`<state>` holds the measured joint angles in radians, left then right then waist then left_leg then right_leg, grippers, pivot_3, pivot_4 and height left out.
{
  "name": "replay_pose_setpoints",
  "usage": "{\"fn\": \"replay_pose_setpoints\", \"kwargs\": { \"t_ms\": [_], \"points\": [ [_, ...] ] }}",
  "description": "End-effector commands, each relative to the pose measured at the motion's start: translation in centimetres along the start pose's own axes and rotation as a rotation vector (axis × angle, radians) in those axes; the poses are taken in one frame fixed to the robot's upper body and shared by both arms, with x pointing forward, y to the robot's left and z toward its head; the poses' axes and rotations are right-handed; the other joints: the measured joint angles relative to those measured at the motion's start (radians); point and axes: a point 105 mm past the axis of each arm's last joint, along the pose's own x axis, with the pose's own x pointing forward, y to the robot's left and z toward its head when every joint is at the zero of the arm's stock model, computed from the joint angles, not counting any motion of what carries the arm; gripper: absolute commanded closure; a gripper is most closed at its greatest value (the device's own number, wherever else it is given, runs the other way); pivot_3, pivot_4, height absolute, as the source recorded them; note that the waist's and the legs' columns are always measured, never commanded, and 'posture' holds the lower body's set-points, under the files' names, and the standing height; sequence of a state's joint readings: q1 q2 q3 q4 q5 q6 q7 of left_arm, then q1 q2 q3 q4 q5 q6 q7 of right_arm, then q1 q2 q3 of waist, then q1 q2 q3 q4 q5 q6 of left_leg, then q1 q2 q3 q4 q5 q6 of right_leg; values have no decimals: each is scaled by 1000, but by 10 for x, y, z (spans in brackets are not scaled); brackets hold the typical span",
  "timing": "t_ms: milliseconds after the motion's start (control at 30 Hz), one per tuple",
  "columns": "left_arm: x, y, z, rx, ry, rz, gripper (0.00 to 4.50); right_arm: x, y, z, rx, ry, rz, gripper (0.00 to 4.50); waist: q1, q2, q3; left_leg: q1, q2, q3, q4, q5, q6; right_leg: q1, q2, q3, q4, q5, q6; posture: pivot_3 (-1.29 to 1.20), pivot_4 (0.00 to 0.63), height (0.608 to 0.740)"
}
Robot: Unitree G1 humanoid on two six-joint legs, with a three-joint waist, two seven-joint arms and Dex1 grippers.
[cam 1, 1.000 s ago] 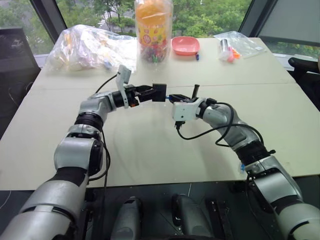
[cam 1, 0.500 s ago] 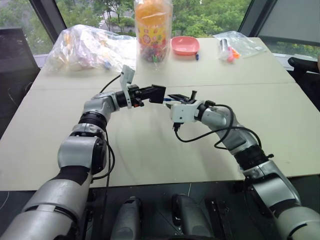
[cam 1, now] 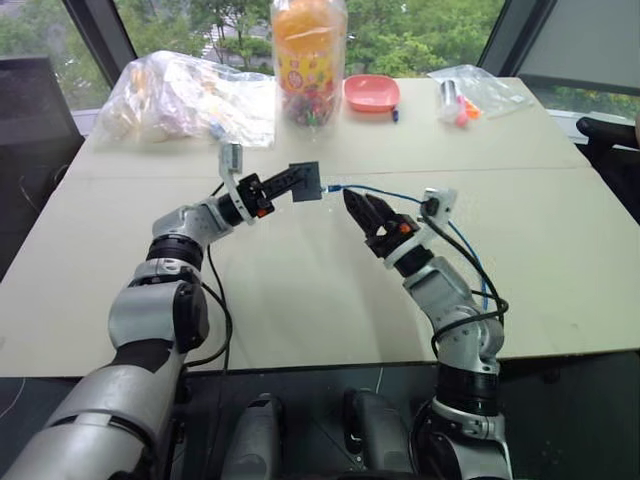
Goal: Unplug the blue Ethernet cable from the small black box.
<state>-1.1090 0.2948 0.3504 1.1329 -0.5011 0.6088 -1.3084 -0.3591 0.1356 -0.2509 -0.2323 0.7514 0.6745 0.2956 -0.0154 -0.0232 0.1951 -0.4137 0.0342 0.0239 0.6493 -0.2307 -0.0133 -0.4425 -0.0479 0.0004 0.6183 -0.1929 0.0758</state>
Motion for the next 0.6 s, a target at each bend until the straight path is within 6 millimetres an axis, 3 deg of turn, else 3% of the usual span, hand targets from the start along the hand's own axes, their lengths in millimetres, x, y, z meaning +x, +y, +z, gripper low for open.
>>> {"fn": "replay_pose_setpoints", "kwargs": {
  "t_ms": [33,267,600],
  "points": [
    [8,-12,9,-15,-63,-66,3972,4,22,6,121,-62,86,701,1,0,0,0,0,0,0,0,0,0,0,0,0,0,0,0,150,740],
    [11,-19,-4,-62,-41,-102,3972,10,27,-2,142,-42,100,701,-5,0,0,0,0,0,-1,0,0,0,1,0,-1,0,0,0,150,740],
    [17,-30,-5,-78,-44,-143,3972,13,27,-5,123,-19,112,701,-3,0,0,0,0,0,-1,0,0,0,1,0,-1,0,0,0,150,740]
  ]
}}
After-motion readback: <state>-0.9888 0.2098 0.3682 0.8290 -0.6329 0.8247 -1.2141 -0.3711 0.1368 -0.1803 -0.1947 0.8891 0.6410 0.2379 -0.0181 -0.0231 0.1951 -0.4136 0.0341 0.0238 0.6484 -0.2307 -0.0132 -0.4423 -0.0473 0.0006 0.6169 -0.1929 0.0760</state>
